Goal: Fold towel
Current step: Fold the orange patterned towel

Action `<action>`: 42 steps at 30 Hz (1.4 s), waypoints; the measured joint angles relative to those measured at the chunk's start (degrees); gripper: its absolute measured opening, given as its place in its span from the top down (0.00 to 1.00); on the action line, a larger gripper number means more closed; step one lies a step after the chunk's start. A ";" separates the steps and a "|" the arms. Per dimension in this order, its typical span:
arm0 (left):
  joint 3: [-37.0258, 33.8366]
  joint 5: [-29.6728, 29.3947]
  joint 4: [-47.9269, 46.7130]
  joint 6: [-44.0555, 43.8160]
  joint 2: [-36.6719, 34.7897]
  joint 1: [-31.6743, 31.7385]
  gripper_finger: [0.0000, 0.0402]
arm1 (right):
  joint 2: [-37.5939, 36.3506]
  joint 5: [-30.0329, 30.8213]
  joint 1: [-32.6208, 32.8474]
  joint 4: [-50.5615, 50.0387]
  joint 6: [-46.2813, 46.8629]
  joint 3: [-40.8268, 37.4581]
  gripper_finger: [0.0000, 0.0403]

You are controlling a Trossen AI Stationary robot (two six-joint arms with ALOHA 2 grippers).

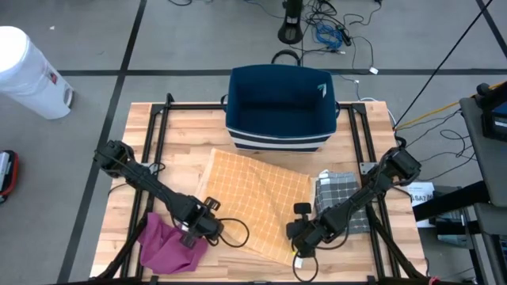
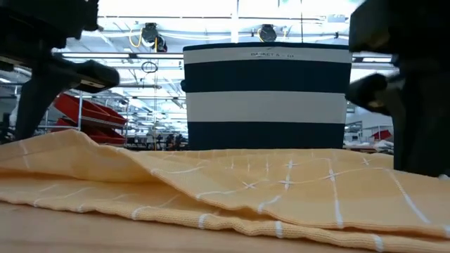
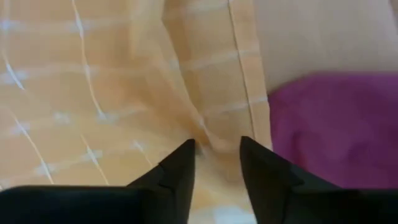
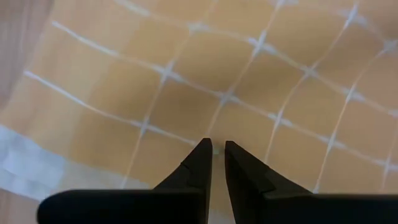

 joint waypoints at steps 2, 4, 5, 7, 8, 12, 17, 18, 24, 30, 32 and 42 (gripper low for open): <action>-0.02 1.25 -2.84 -1.03 0.01 -0.15 0.63 | 0.00 -0.77 -0.33 0.18 0.02 -0.89 0.92; -0.02 3.15 -4.44 -1.82 0.00 -0.13 0.61 | -0.07 -1.28 -0.52 0.81 0.47 -1.73 0.92; -0.02 3.75 -4.91 -1.97 0.01 -0.12 0.61 | -0.16 -1.46 -0.68 0.90 0.85 -2.17 0.92; -0.02 3.98 -4.74 -2.16 0.00 -0.12 0.61 | -0.26 -1.88 -0.70 1.20 1.54 -2.92 0.92; -0.02 3.98 -4.74 -2.16 -0.02 -0.12 0.61 | -0.26 -2.32 -0.70 1.18 1.64 -3.19 0.92; -0.02 4.00 -4.91 -2.16 0.01 0.18 0.61 | -0.26 -2.88 -0.72 1.05 1.68 -3.41 0.92; -0.02 2.50 -10.41 -3.66 0.00 0.89 0.61 | -0.22 -3.76 -0.70 -1.73 1.73 -3.41 0.92; -0.02 2.14 -11.63 -4.49 0.01 1.04 0.61 | -0.24 -4.20 -0.70 -3.11 2.05 -3.41 0.92; -0.04 1.55 -12.52 -5.05 0.01 1.13 0.61 | -0.74 -4.72 -0.60 -11.91 4.43 -3.26 0.92; -0.04 -7.69 -10.74 -3.71 0.01 1.21 0.61 | -2.33 -3.75 -0.24 -24.66 5.84 -2.83 0.92; -0.04 -11.11 -10.27 -3.09 0.01 1.42 0.61 | -2.83 -2.57 -0.08 -27.29 5.70 -2.03 0.92; -0.04 -22.51 -2.13 -2.89 0.01 7.25 0.61 | -5.45 0.40 -0.09 -9.29 1.34 -0.97 0.92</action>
